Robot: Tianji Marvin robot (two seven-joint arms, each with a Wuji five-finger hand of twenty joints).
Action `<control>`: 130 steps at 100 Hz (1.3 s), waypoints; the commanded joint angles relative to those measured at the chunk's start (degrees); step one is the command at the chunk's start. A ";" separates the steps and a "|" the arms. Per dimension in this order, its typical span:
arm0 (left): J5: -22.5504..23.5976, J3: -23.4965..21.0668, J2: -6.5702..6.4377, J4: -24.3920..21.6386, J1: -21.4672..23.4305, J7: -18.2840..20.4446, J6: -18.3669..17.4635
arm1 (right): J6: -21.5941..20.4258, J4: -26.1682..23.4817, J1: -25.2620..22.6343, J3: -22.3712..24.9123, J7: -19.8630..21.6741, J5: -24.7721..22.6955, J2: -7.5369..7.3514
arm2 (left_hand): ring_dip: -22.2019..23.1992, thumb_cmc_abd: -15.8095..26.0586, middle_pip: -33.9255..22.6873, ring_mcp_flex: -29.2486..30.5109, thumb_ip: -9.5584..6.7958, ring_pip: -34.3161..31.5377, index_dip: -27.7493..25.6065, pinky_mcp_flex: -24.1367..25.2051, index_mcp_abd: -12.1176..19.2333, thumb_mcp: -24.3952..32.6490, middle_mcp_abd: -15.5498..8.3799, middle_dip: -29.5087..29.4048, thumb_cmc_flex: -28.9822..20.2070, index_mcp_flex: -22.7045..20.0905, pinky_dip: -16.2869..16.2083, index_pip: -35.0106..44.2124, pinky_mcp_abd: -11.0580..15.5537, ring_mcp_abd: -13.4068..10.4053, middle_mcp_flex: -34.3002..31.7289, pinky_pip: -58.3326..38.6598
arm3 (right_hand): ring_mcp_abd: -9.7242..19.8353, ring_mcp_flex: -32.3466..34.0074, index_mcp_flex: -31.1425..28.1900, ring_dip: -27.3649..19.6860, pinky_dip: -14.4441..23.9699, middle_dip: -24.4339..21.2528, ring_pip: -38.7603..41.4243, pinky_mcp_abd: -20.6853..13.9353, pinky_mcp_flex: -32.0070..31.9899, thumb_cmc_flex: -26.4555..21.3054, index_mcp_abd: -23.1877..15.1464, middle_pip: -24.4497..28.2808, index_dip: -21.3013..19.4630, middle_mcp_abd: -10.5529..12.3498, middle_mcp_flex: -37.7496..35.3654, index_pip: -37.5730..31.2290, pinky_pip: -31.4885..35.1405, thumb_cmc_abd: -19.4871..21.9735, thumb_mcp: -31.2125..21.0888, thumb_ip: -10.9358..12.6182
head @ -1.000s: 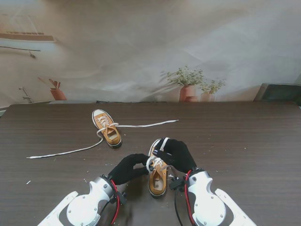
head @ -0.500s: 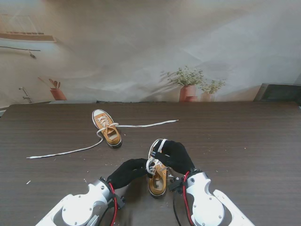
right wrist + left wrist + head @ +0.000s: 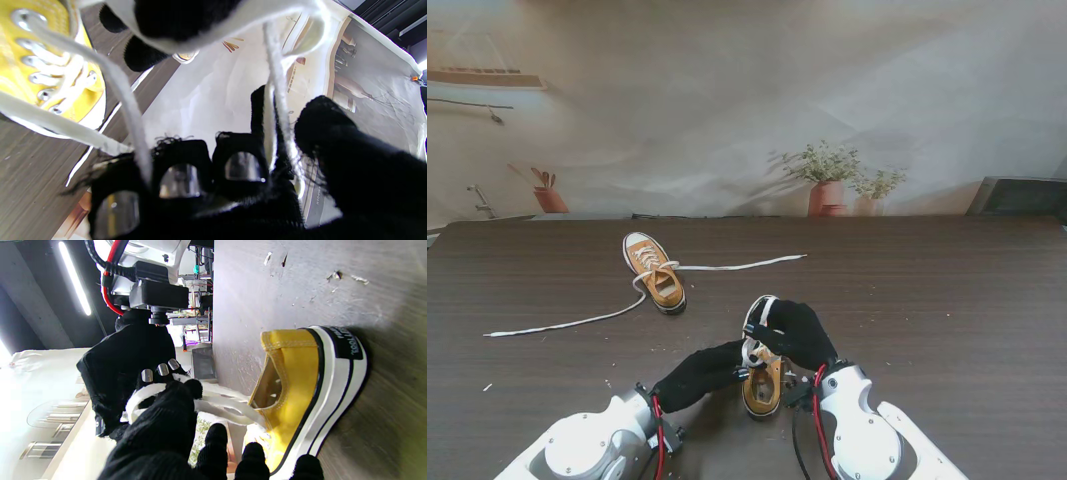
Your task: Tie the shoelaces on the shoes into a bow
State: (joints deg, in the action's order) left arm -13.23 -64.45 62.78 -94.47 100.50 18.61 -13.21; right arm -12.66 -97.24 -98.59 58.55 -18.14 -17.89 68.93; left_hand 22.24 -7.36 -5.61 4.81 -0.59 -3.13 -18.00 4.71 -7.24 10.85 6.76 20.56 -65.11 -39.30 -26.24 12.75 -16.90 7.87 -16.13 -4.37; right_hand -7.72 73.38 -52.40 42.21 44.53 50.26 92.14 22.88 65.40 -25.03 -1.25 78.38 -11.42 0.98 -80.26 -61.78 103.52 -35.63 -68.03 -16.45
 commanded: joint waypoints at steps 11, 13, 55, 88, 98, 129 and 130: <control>0.82 0.39 0.03 0.65 0.96 -0.24 -1.10 | 0.17 0.08 0.10 -0.03 0.96 -0.08 -0.26 | -1.81 1.92 1.00 -3.04 -1.00 0.89 5.71 -0.55 10.20 -0.03 -3.54 -1.69 2.67 7.04 3.74 -3.58 4.74 -2.76 3.88 1.85 | 0.82 1.55 1.26 0.05 -0.31 0.35 1.35 -0.60 1.82 -1.69 -0.38 1.13 0.91 1.44 -2.84 0.11 9.98 0.66 1.16 -1.53; 0.92 0.43 0.02 0.81 0.96 -0.28 -1.28 | 0.16 0.09 0.12 -0.07 0.97 -0.10 -0.26 | -1.88 1.88 1.08 -3.05 -0.98 0.94 5.97 -0.53 10.90 -0.28 -3.75 -1.73 3.00 8.20 3.86 -3.87 4.79 -2.88 4.19 1.89 | 0.82 1.55 1.28 0.05 -0.31 0.35 1.35 -0.60 1.82 -1.70 -0.36 1.13 0.92 1.44 -2.84 0.11 9.98 0.64 1.17 -1.54; 1.52 0.25 0.19 2.26 1.86 -1.92 -4.71 | 0.08 0.23 0.12 -0.77 0.86 -0.70 -0.30 | -3.41 1.74 1.83 -2.99 -1.81 1.37 10.11 -0.79 16.37 -9.22 -4.12 -2.07 15.43 23.27 6.52 -7.04 4.82 -2.60 7.56 2.42 | 0.82 1.56 1.34 0.02 -0.33 0.36 1.34 -0.58 1.82 -1.89 -0.47 1.13 0.94 1.44 -2.84 -0.07 9.94 0.60 1.27 -1.53; -0.36 1.01 1.10 2.48 2.72 -5.12 -6.56 | 0.04 0.18 -0.53 -0.77 0.66 -1.51 -0.41 | -3.05 3.02 2.30 -2.99 -1.96 0.93 12.29 -0.72 17.51 -11.13 -3.19 -2.04 18.27 28.77 6.80 -9.72 4.62 -2.44 8.39 2.06 | 0.96 1.58 1.35 -0.02 -0.34 0.41 1.41 -0.57 1.82 -1.97 -0.45 1.20 0.98 1.37 -2.84 -0.19 9.94 0.48 1.21 -1.53; -1.18 1.01 1.76 2.08 3.42 -7.70 -7.38 | 0.21 0.09 -0.90 -0.39 0.47 -1.69 -0.42 | -2.59 3.18 2.02 -2.95 -1.59 0.62 12.25 -0.69 17.82 -11.41 -3.07 -1.74 18.83 28.24 6.76 -9.13 4.50 -2.41 8.03 1.91 | 0.92 1.58 1.27 0.03 -0.36 0.49 1.57 -0.52 1.82 -2.13 -0.44 1.32 0.99 1.25 -2.84 -0.26 9.92 0.34 1.13 -1.51; -4.24 2.70 5.98 -1.72 6.28 -24.23 -9.49 | 0.19 0.13 -1.39 0.33 0.64 -2.46 -0.63 | 1.95 -0.89 -3.37 3.19 -0.40 -1.21 7.18 0.82 13.81 -10.15 -1.94 2.66 15.82 17.95 -1.33 2.07 2.37 0.81 -2.06 -3.00 | 0.88 1.55 1.10 0.13 -0.31 0.62 1.81 -0.42 1.83 -2.20 -0.32 1.51 1.11 1.09 -2.83 -0.35 10.11 0.14 0.99 -1.54; -4.28 2.81 6.12 -1.80 6.28 -24.72 -9.58 | 0.17 0.14 -1.39 0.33 0.65 -2.47 -0.64 | 2.03 -1.15 -3.57 3.51 -0.41 -1.30 7.04 0.80 13.67 -10.06 -1.90 2.76 15.62 17.37 -1.50 2.38 2.33 0.90 -2.50 -3.07 | 0.88 1.55 1.11 0.14 -0.31 0.62 1.81 -0.42 1.83 -2.21 -0.33 1.51 1.11 1.09 -2.83 -0.35 10.11 0.12 0.98 -1.54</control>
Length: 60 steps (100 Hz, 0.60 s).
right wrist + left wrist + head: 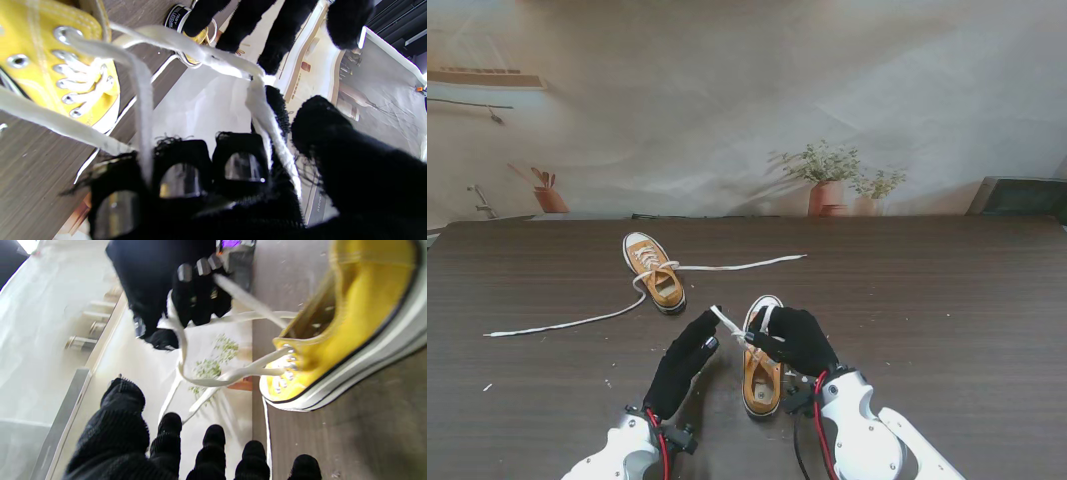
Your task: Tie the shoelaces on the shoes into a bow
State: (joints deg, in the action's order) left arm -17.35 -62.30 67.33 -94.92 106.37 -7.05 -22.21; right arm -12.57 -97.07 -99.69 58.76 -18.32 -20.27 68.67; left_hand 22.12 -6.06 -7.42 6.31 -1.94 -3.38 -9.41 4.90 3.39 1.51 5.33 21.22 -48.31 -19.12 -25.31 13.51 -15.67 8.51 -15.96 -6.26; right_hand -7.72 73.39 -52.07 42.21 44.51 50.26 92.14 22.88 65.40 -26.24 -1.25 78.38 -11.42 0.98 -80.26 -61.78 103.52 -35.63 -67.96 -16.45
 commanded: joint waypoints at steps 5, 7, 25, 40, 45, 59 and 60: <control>-0.52 1.11 2.03 -1.62 0.33 -0.61 -1.09 | -0.01 0.03 -0.28 0.14 0.92 -0.19 -0.42 | 2.96 -3.25 -3.44 4.21 1.26 -1.66 -2.53 0.90 2.73 0.08 -0.69 2.82 -2.10 -5.10 -4.57 3.25 0.91 0.69 -5.26 -2.09 | 0.88 1.54 0.80 0.14 -0.29 0.62 1.82 -0.42 1.83 -0.95 -0.34 1.50 1.13 1.14 -2.83 -0.35 10.11 0.14 0.91 -1.56; -0.64 1.25 2.20 -1.82 0.36 -1.28 -1.08 | -0.06 0.07 -0.27 0.14 0.95 -0.25 -0.43 | 3.04 -3.50 -3.88 4.58 1.30 -1.75 -2.74 0.89 2.69 0.27 -0.81 2.98 -2.48 -5.93 -4.81 3.70 0.88 0.70 -5.99 -2.17 | 0.88 1.54 0.79 0.14 -0.29 0.62 1.82 -0.42 1.83 -0.90 -0.38 1.49 1.12 1.16 -2.83 -0.36 10.12 0.18 0.92 -1.57; -4.77 3.13 3.85 -3.89 0.46 -5.97 0.05 | -0.21 0.31 -0.38 0.14 0.97 -0.38 -0.46 | 4.53 -7.15 -9.64 9.69 2.82 -2.85 -7.32 1.19 1.86 4.21 -1.49 4.24 -5.49 -12.77 -10.85 11.84 -0.12 1.63 -11.66 -3.90 | 0.88 1.54 0.75 0.15 -0.29 0.62 1.81 -0.41 1.83 -0.88 -0.37 1.45 1.12 1.19 -2.83 -0.36 10.12 0.16 0.89 -1.56; -6.91 5.10 5.56 -5.07 0.09 -11.37 1.38 | -0.45 0.41 -0.71 0.33 0.88 -0.52 -0.49 | 6.07 -12.68 -14.02 12.20 3.98 -4.63 -12.86 -0.08 2.50 8.74 -1.46 5.65 -8.34 -14.74 -13.38 21.71 -0.91 1.87 -14.36 -4.00 | 0.88 1.54 0.69 0.15 -0.29 0.63 1.81 -0.41 1.83 -0.88 -0.37 1.44 1.11 1.16 -2.83 -0.38 10.12 0.16 0.87 -1.56; -6.59 5.64 6.06 -5.03 -0.25 -13.09 1.73 | -0.53 0.37 -0.87 0.49 0.88 -0.61 -0.52 | 6.72 -13.83 -15.55 12.94 3.97 -5.87 -13.47 -0.83 3.13 8.47 -1.49 6.31 -9.64 -14.59 -14.13 28.21 -1.35 2.05 -15.24 -4.01 | 0.88 1.54 0.74 0.15 -0.29 0.63 1.81 -0.41 1.83 -0.84 -0.40 1.44 1.13 1.16 -2.83 -0.34 10.12 0.19 0.89 -1.57; -5.81 6.57 6.87 -4.98 -0.95 -15.76 2.78 | -0.84 0.25 -1.29 0.90 0.82 -0.85 -0.59 | 7.54 -14.20 -17.70 13.38 3.82 -9.61 -16.59 -1.79 4.32 8.91 -1.60 7.06 -11.14 -16.15 -14.74 38.81 -1.89 2.22 -17.50 -4.10 | 0.88 1.54 0.70 0.15 -0.30 0.64 1.81 -0.41 1.83 -0.88 -0.41 1.43 1.10 1.19 -2.83 -0.36 10.12 0.10 0.84 -1.56; -5.76 6.60 6.91 -4.97 -1.00 -15.85 2.81 | -0.86 0.25 -1.32 0.93 0.81 -0.87 -0.59 | 7.56 -14.22 -17.85 13.35 3.83 -10.05 -16.81 -1.84 4.46 8.99 -1.59 7.10 -11.19 -16.32 -14.77 39.65 -1.92 2.25 -17.70 -4.11 | 0.88 1.54 0.67 0.15 -0.30 0.64 1.81 -0.41 1.83 -0.83 -0.37 1.44 1.10 1.19 -2.83 -0.38 10.12 0.09 0.86 -1.57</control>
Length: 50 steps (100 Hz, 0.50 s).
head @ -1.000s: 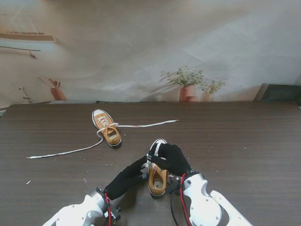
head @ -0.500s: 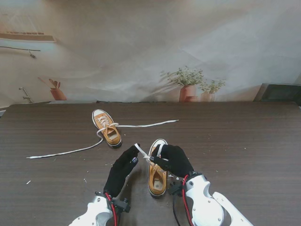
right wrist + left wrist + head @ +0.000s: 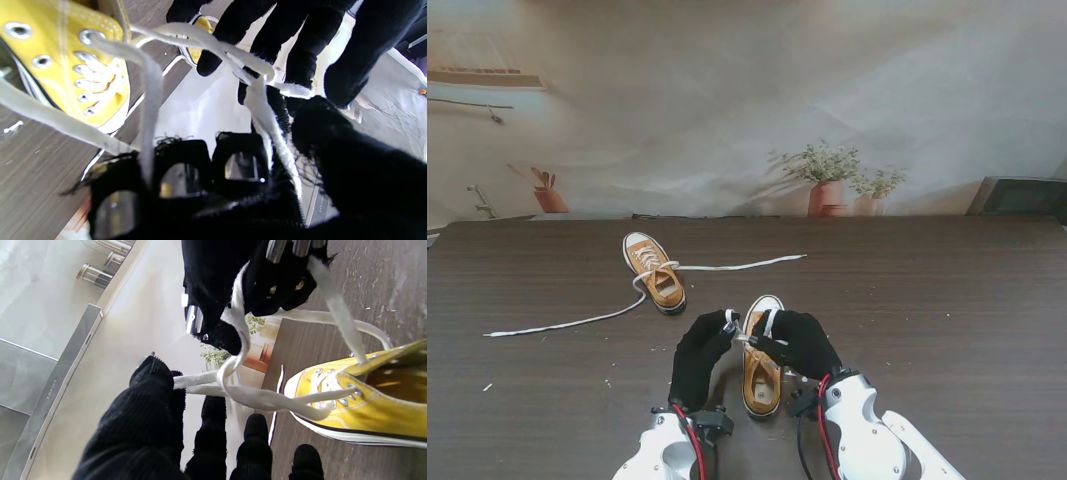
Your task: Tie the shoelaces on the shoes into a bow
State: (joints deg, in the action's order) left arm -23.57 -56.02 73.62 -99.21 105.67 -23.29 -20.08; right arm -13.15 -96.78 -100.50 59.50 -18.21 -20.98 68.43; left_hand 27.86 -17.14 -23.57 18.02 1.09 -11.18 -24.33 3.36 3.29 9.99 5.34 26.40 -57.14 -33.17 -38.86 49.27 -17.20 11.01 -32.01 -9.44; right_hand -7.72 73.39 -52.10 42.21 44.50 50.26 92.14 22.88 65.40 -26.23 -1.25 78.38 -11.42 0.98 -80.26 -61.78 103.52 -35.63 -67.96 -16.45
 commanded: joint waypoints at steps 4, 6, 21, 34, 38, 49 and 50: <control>0.68 0.49 0.80 -0.65 -0.45 -0.25 0.80 | -0.36 -0.05 -0.62 0.29 0.65 -0.21 -0.35 | 1.91 -3.09 -2.36 1.80 0.86 -3.53 -2.61 -0.55 5.01 0.70 -1.80 2.14 -2.53 -3.08 -1.29 6.36 -0.45 -0.20 -2.66 -1.00 | 0.88 1.54 0.73 0.15 -0.29 0.65 1.81 -0.41 1.83 -0.87 -0.38 1.44 1.10 1.19 -2.83 -0.36 10.12 0.10 0.81 -1.56; 0.82 0.55 0.89 -0.65 -0.53 -0.57 0.87 | -0.39 -0.05 -0.67 0.33 0.62 -0.22 -0.35 | 1.89 -3.10 -2.57 1.65 0.87 -4.41 -2.48 -0.72 5.16 0.81 -1.89 2.20 -2.52 -3.00 -1.36 7.13 -0.52 -0.28 -2.82 -1.08 | 0.88 1.54 0.73 0.15 -0.29 0.65 1.81 -0.41 1.83 -0.87 -0.34 1.44 1.10 1.19 -2.83 -0.36 10.12 0.14 0.81 -1.56; 2.16 0.68 1.33 -0.79 -0.96 -2.40 0.94 | -0.35 0.11 -0.90 0.52 0.34 -0.14 -0.28 | 1.36 -3.31 -3.67 2.08 0.98 -8.38 -1.51 -1.56 4.45 1.23 -3.03 2.25 -2.45 -3.17 -1.58 8.99 -0.93 -0.15 -5.89 -1.36 | 0.88 1.54 0.60 0.16 -0.29 0.67 1.81 -0.41 1.83 -1.00 -0.40 1.47 1.05 1.09 -2.85 -0.45 10.12 0.02 0.84 -1.57; 4.20 0.39 1.63 -0.86 -1.28 -4.08 0.87 | -0.18 0.20 -1.08 0.48 0.18 0.23 -0.19 | 0.70 -6.12 -3.80 7.32 1.47 -13.92 1.19 -4.88 3.62 5.05 -2.85 4.74 -0.91 -6.09 -1.76 9.87 -2.98 0.43 -13.10 -2.19 | 0.82 1.54 0.17 0.17 -0.29 0.72 1.84 -0.41 1.83 -1.12 -0.44 1.61 0.92 0.99 -2.85 -0.76 10.12 0.01 0.95 -1.60; 4.81 0.24 1.72 -0.91 -1.30 -4.62 0.81 | -0.16 0.27 -1.10 0.44 0.07 0.31 -0.15 | 1.39 -7.97 -3.21 10.41 1.99 -16.81 2.57 -6.94 3.34 8.12 -1.72 7.20 0.25 -7.83 -2.03 9.71 -4.08 0.35 -17.42 -2.93 | 0.79 1.54 0.00 0.18 -0.29 0.73 1.84 -0.41 1.83 -1.12 -0.65 1.63 0.73 1.06 -2.84 -1.00 10.12 0.01 0.98 -1.59; 8.07 -0.05 2.16 -0.59 -1.49 -7.05 1.04 | -0.03 0.52 -1.10 0.31 -0.24 0.63 -0.02 | 2.23 -12.21 -4.13 16.97 3.46 -23.19 4.52 -12.96 1.42 15.67 1.75 9.84 2.97 -11.13 -2.62 9.70 -6.65 0.44 -24.98 -5.03 | 0.78 1.54 -0.55 0.18 -0.30 0.73 1.84 -0.41 1.83 -0.97 -0.66 1.64 0.16 1.08 -2.84 -1.63 10.12 0.20 1.07 -1.60; 8.26 -0.09 2.18 -0.59 -1.47 -7.20 1.11 | -0.02 0.54 -1.09 0.30 -0.26 0.68 -0.01 | 2.28 -12.41 -4.26 17.36 3.48 -23.44 4.57 -13.34 1.35 15.84 1.94 9.97 2.97 -11.25 -2.66 9.69 -6.77 0.52 -25.36 -5.17 | 0.78 1.54 -0.54 0.18 -0.30 0.73 1.84 -0.41 1.83 -0.99 -0.68 1.64 0.13 1.08 -2.84 -1.64 10.12 0.23 1.06 -1.58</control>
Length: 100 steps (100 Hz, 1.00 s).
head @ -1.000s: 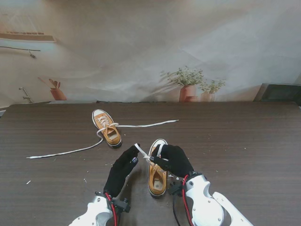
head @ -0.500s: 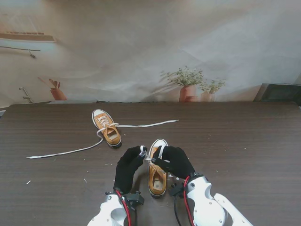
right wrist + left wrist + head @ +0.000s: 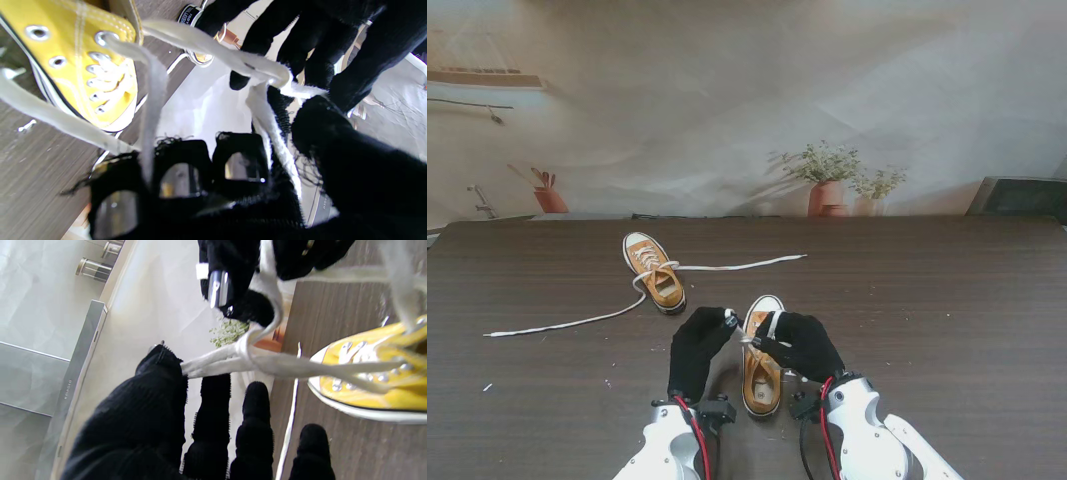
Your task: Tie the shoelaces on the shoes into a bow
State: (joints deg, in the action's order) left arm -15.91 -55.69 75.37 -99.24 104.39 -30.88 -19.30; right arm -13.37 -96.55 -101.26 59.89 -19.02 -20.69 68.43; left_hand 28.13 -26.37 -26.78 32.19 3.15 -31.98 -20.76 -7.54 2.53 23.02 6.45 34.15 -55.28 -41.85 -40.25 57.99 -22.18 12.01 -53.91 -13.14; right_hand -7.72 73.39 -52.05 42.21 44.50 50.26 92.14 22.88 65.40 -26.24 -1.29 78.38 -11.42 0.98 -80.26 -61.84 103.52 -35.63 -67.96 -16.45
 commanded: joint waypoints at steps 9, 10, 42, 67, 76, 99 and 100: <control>3.08 -0.71 0.71 -0.25 -0.21 -1.35 1.40 | 0.18 0.52 -0.24 -0.25 0.55 0.59 0.02 | 3.04 -5.69 -2.31 7.09 2.27 -7.53 1.44 -7.33 1.41 7.37 1.47 5.31 2.38 -3.74 -2.24 1.38 -3.18 -0.86 -8.22 -4.34 | 0.83 1.50 -0.69 0.10 -0.39 0.70 1.64 -0.41 1.77 -0.80 -1.03 1.56 -0.36 1.14 -2.82 -1.82 9.88 0.56 1.20 -1.59; 3.24 -0.75 0.72 -0.18 -0.22 -1.40 1.38 | 0.16 0.55 -0.23 -0.27 0.56 0.59 0.01 | 3.14 -5.90 -2.51 7.52 2.29 -7.89 1.45 -7.74 1.35 7.59 1.50 5.49 2.39 -3.87 -2.34 1.43 -3.25 -0.92 -8.69 -4.62 | 0.84 1.50 -0.65 0.08 -0.41 0.70 1.60 -0.41 1.76 -0.78 -1.04 1.55 -0.38 1.15 -2.82 -1.80 9.83 0.57 1.23 -1.60; 9.39 -2.60 0.50 2.35 -1.00 -2.47 -0.56 | -0.09 1.04 -0.58 0.06 0.01 0.94 0.19 | 6.21 -8.78 -5.07 7.44 3.56 -14.79 1.48 3.42 0.85 13.47 3.04 10.55 3.34 -4.64 7.74 1.21 -0.49 -1.05 -10.29 -40.54 | -1.33 1.51 -0.27 -4.79 -4.14 -1.87 -6.94 3.70 -1.25 -0.53 -4.93 -4.73 -3.00 0.57 -0.59 -1.96 1.21 1.87 2.89 -1.51; 14.56 -4.41 0.45 4.73 -1.58 -4.32 -1.04 | -0.06 0.76 -1.17 0.64 0.31 3.50 0.42 | 6.16 -9.66 -6.09 9.95 3.69 -16.02 2.63 1.05 -0.62 14.86 3.63 9.14 3.51 -6.58 8.29 0.60 -1.35 -0.19 -12.55 -44.43 | -4.88 1.25 -0.60 -10.03 -2.93 -4.21 -15.29 4.58 -9.34 0.54 -5.99 -8.71 -3.87 -2.60 4.81 -0.72 -2.58 3.03 3.67 -1.38; 15.42 -4.87 0.58 5.49 -1.73 -5.14 -1.05 | -0.35 0.86 -1.30 0.69 0.29 4.56 0.56 | 5.79 -9.83 -5.10 11.27 3.75 -15.93 3.51 0.13 -1.31 15.03 3.77 8.42 3.30 -7.94 8.23 -0.03 -1.67 0.13 -14.03 -45.53 | -6.64 -0.33 -1.13 -11.88 -1.12 -5.27 -18.53 5.37 -13.69 4.85 -5.35 -10.28 -3.74 -4.58 7.93 2.18 -4.87 3.31 2.09 -1.24; 17.56 -5.59 0.42 6.49 -1.56 -5.56 -1.35 | 0.05 0.48 -1.81 0.84 0.12 6.05 0.78 | 5.56 -9.67 -4.20 11.37 3.72 -15.81 4.35 0.05 -1.39 14.52 3.90 8.16 3.15 -8.77 8.44 -0.86 -1.80 0.15 -14.53 -45.71 | -10.19 -6.88 -5.69 -11.54 3.46 -7.10 -22.54 7.79 -22.56 8.81 -6.23 -13.57 -10.89 -8.43 13.57 3.53 -10.33 11.21 3.30 0.55; 17.77 -5.61 0.43 6.57 -1.58 -5.66 -1.35 | 0.15 0.42 -1.85 0.86 0.13 6.06 0.78 | 5.57 -9.67 -4.20 11.33 3.71 -15.83 4.37 0.11 -1.37 14.51 3.90 8.19 3.10 -8.71 8.46 -0.90 -1.78 0.14 -14.51 -45.69 | -10.09 -7.31 -5.78 -11.46 3.68 -7.10 -22.73 7.63 -22.99 8.90 -6.47 -13.61 -11.65 -8.38 14.04 3.15 -10.59 11.22 3.30 0.58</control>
State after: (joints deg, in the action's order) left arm 0.80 -61.04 76.00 -92.75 102.73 -36.75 -20.43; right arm -13.78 -95.71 -102.42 60.57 -19.66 -14.92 69.23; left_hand 33.17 -35.04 -31.60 42.82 6.63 -46.61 -17.18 -7.65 -0.28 35.28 9.93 43.17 -52.01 -49.60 -32.41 57.32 -24.16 12.76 -66.50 -57.47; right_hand -16.29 67.46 -54.81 31.08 46.69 43.87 70.55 29.90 44.83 -19.74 -5.76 65.35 -18.70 -6.49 -68.26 -55.75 93.86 -25.97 -65.20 -16.45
